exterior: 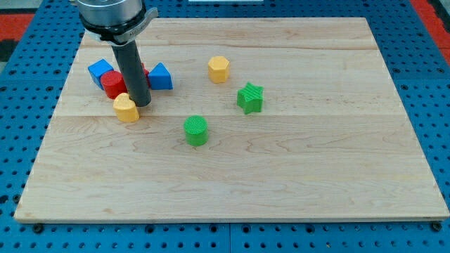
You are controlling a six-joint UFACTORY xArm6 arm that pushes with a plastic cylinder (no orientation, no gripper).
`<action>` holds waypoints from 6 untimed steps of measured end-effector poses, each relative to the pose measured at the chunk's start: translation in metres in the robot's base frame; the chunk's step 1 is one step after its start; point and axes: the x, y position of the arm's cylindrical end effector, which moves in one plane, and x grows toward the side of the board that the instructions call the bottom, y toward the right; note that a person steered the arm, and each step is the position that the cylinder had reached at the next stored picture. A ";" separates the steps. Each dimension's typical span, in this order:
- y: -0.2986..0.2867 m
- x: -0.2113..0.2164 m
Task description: Move the yellow heart closer to the green star
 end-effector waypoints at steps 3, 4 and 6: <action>-0.059 0.103; -0.106 0.112; -0.153 0.115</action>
